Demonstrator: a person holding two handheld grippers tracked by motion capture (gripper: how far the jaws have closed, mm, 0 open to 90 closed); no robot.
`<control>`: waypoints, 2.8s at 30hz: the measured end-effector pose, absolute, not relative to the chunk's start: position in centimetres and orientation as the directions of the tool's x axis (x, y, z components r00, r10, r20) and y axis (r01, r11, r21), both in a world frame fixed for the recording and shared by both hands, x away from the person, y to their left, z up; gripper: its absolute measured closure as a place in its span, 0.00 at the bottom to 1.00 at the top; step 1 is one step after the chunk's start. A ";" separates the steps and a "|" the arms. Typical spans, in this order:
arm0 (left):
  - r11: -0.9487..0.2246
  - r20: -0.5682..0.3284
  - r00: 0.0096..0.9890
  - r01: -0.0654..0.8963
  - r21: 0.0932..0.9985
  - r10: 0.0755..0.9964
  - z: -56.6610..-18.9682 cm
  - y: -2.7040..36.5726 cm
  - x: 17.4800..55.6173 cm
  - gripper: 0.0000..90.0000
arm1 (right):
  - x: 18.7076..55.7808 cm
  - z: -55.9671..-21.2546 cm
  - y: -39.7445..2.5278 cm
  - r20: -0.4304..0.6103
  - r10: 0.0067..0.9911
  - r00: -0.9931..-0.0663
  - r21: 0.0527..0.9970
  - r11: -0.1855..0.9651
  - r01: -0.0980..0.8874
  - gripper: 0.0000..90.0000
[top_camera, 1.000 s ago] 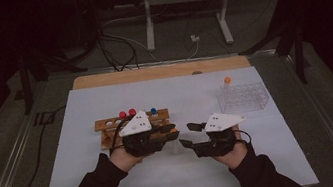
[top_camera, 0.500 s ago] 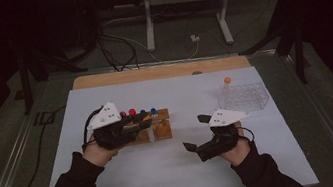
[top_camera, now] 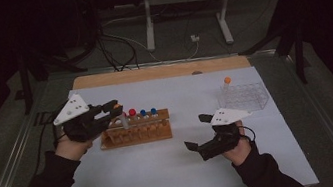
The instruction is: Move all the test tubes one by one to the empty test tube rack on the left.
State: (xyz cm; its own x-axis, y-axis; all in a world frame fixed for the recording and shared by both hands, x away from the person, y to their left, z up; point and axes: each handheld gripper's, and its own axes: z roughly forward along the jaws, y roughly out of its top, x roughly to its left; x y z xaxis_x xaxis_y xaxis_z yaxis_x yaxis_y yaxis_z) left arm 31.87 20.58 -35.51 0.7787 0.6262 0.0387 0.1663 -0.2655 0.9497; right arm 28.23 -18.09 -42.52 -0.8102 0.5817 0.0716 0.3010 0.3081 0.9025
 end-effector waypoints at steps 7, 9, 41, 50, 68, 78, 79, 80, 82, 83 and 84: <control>-0.262 0.054 0.741 0.168 0.950 0.670 -35.7 22.2 33.2 0.80 | 28.3 -42.6 -18.0 0.075 0.577 -0.813 0.901 0.310 0.303 0.00; -0.259 0.053 0.734 0.171 0.950 0.677 -35.9 22.5 33.7 0.80 | 28.2 -42.5 -18.0 0.076 0.575 -0.814 0.902 0.309 0.302 0.00; -0.275 -0.029 0.702 0.316 0.908 0.711 -43.2 21.8 36.5 0.80 | 28.1 -42.3 -18.5 0.069 0.578 -0.813 0.909 0.299 0.290 0.00; -0.284 -0.034 0.701 0.333 0.899 0.713 -44.2 21.8 36.6 0.79 | 28.0 -42.4 -18.5 0.071 0.573 -0.816 0.908 0.301 0.290 0.00; -0.299 -0.028 0.713 0.329 0.896 0.700 -44.7 21.8 36.6 0.78 | 28.0 -42.4 -18.4 0.064 0.572 -0.818 0.906 0.309 0.287 0.00; -0.220 -0.066 0.738 0.283 0.934 0.671 -42.9 22.7 34.8 0.40 | 28.4 -42.2 -19.1 0.086 0.577 -0.812 0.912 0.283 0.298 0.02; -0.213 -0.074 0.749 0.280 0.936 0.658 -42.7 22.8 34.5 0.36 | 28.4 -42.1 -19.3 0.085 0.576 -0.813 0.914 0.280 0.295 0.02; -0.210 -0.077 0.756 0.275 0.938 0.650 -42.6 22.8 34.1 0.31 | 28.5 -42.1 -19.4 0.079 0.579 -0.812 0.915 0.281 0.290 0.02; -0.197 -0.091 0.771 0.272 0.942 0.630 -42.4 22.8 33.5 0.22 | 28.7 -41.8 -19.8 0.072 0.589 -0.805 0.918 0.277 0.285 0.02; -0.201 -0.087 0.785 0.261 0.944 0.613 -42.4 22.8 33.1 0.17 | 28.8 -41.7 -20.1 0.073 0.592 -0.803 0.920 0.271 0.284 0.01; -0.205 -0.082 0.793 0.254 0.945 0.604 -42.4 22.8 32.8 0.16 | 29.0 -41.5 -20.4 0.066 0.600 -0.797 0.921 0.272 0.281 0.00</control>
